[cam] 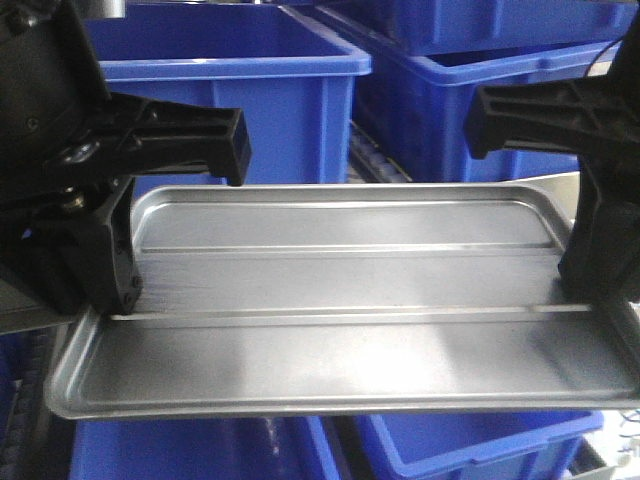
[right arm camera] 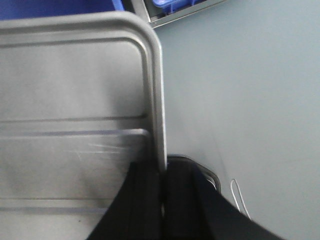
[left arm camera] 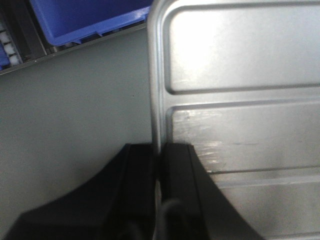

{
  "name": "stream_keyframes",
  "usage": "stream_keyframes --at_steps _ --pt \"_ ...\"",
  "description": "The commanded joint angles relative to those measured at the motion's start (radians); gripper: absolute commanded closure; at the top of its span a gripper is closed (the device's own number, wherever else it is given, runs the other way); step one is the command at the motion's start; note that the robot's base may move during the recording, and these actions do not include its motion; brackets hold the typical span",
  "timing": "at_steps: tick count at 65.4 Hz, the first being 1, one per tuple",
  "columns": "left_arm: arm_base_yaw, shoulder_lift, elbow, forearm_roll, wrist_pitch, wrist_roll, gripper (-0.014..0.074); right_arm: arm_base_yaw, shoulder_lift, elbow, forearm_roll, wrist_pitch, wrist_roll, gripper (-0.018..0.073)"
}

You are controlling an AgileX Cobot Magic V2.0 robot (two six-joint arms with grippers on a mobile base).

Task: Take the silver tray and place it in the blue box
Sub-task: 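Carry the tray forward over the blue bin with both grippers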

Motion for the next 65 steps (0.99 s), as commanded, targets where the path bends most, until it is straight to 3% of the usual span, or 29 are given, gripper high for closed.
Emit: stream_keyframes --at_steps 1,65 --pt "-0.006 -0.033 -0.024 0.022 0.0 -0.002 0.0603 -0.001 -0.019 -0.024 -0.043 -0.025 0.0 0.0491" --pt "-0.006 -0.033 -0.024 0.022 0.0 -0.002 0.0603 -0.001 -0.019 -0.024 -0.043 -0.025 0.0 0.0491"
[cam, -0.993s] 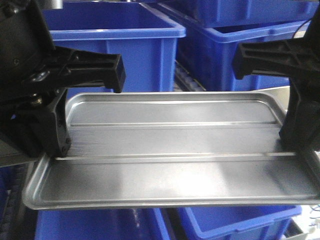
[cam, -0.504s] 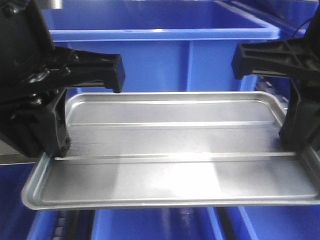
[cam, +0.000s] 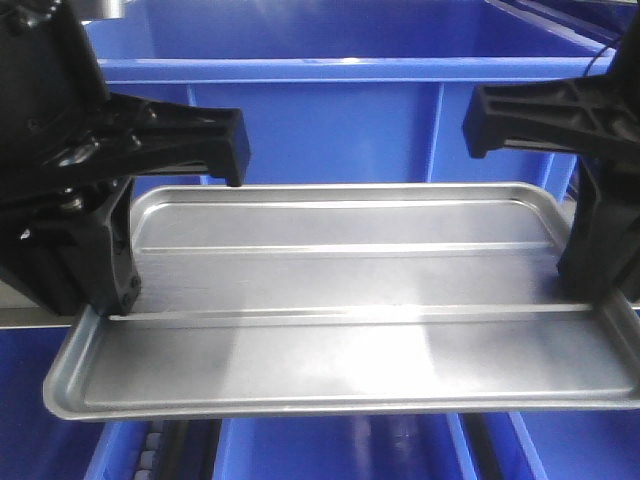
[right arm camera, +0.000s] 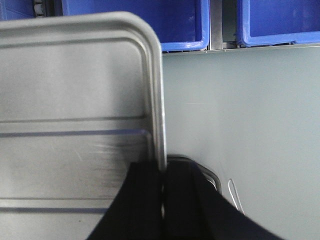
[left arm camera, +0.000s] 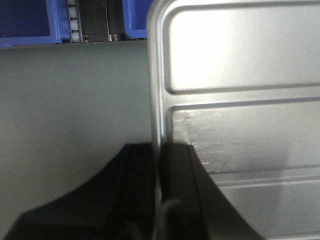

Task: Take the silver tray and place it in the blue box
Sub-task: 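Carry the tray forward over the blue bin with both grippers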

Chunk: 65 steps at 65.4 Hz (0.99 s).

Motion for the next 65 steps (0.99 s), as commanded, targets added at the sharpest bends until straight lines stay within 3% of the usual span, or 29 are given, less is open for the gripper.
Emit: stream_keyframes --at_steps 1,56,65 --pt "-0.006 -0.033 -0.024 0.022 -0.003 -0.002 0.0602 -0.001 -0.019 -0.024 -0.043 -0.023 0.0 0.0491" --pt "-0.006 -0.033 -0.024 0.022 -0.009 -0.002 0.0602 -0.001 -0.019 -0.024 -0.043 -0.026 0.0 0.0491" --pt "-0.004 -0.033 -0.024 0.041 0.056 -0.002 0.0602 -0.001 -0.019 -0.024 -0.043 -0.026 0.0 0.0491"
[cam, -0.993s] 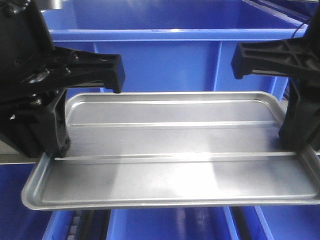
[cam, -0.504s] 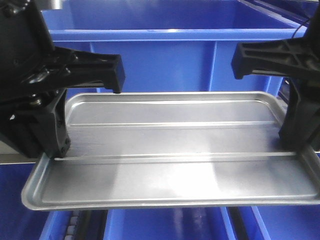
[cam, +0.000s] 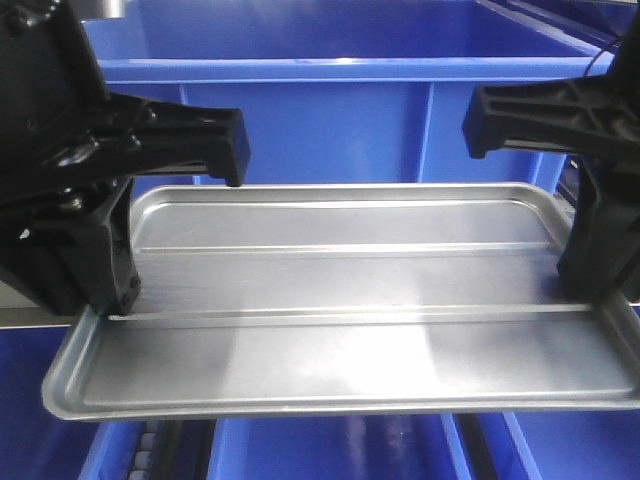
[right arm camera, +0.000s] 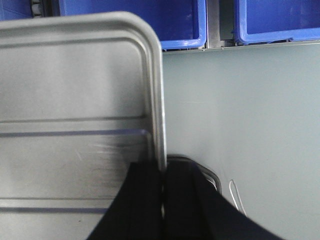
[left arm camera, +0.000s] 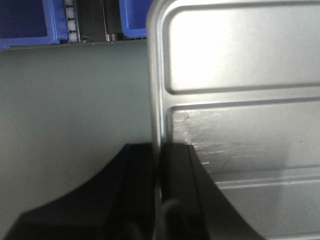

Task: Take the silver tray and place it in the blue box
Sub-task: 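Carry the tray forward over the blue bin with both grippers, then lower the tray into the blue bin with both grippers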

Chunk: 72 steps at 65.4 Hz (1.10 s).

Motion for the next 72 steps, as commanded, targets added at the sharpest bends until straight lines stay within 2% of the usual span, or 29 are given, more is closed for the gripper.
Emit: stream_keyframes --at_steps 1,7,15,45,50,61,72 --pt "-0.002 -0.033 -0.024 0.04 0.061 -0.004 0.0602 -0.001 -0.019 -0.024 -0.043 -0.024 0.0 0.0491" --pt "0.016 -0.033 -0.024 0.054 0.113 -0.031 0.0602 -0.001 -0.019 -0.024 -0.043 -0.025 0.0 0.0491" --pt "0.034 -0.033 -0.024 0.054 0.103 -0.031 0.0602 -0.001 -0.019 -0.024 -0.043 -0.039 0.0 0.0491" --pt "0.034 -0.033 -0.026 0.047 0.087 -0.027 0.0602 -0.001 -0.019 -0.025 -0.045 -0.062 -0.014 0.0489" --pt "0.034 -0.033 -0.037 0.045 0.066 0.003 0.0602 -0.002 -0.019 -0.038 -0.044 -0.06 -0.047 0.0489" --pt "0.048 -0.035 -0.136 -0.016 0.03 0.14 0.0601 -0.009 -0.019 -0.13 -0.021 -0.02 -0.145 0.0489" --pt "0.106 -0.033 -0.256 -0.038 0.017 0.259 0.0601 -0.082 -0.003 -0.261 0.092 -0.022 -0.311 0.0489"
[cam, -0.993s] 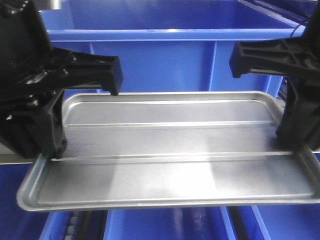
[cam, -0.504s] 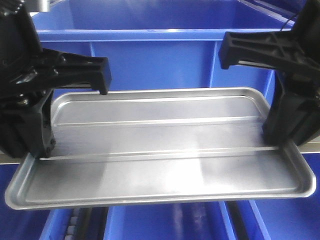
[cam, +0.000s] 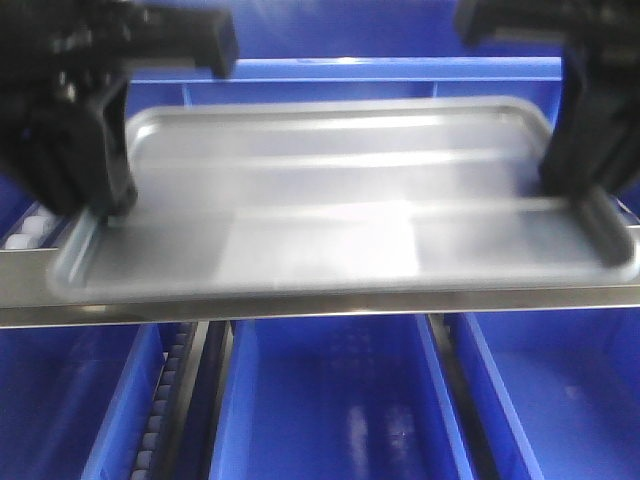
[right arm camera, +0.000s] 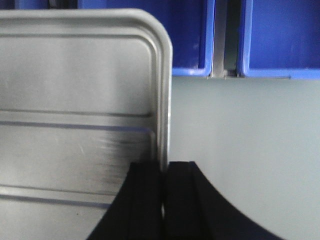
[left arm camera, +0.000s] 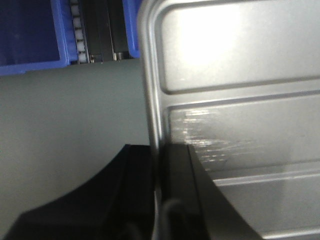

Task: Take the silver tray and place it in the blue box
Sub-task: 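Lower the tray into the blue bin with both grippers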

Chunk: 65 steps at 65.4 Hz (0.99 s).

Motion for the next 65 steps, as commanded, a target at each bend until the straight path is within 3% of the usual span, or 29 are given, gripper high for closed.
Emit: stream_keyframes --at_steps 1,13,19,27,37,44,65 --pt "0.026 -0.033 -0.103 -0.017 -0.082 0.081 0.0601 -0.04 -0.001 -0.106 0.079 -0.087 -0.132 0.0489" --pt "0.148 -0.008 -0.253 -0.159 -0.123 0.304 0.0601 -0.149 0.078 -0.269 0.235 -0.113 -0.336 0.0489" --pt "0.222 0.026 -0.336 -0.219 -0.135 0.374 0.0601 -0.194 0.122 -0.366 0.309 -0.12 -0.422 0.0489" --pt "0.299 0.077 -0.439 -0.254 -0.167 0.45 0.0601 -0.234 0.201 -0.503 0.33 -0.114 -0.497 0.0489" --pt "0.372 0.157 -0.548 -0.346 -0.178 0.554 0.0601 -0.282 0.305 -0.671 0.334 -0.114 -0.517 0.0489" --pt "0.41 0.217 -0.607 -0.381 -0.225 0.588 0.0601 -0.308 0.377 -0.774 0.337 -0.118 -0.536 0.0489" --pt "0.48 0.366 -0.718 -0.381 -0.356 0.595 0.0601 -0.37 0.549 -0.961 0.36 -0.197 -0.565 0.0489"
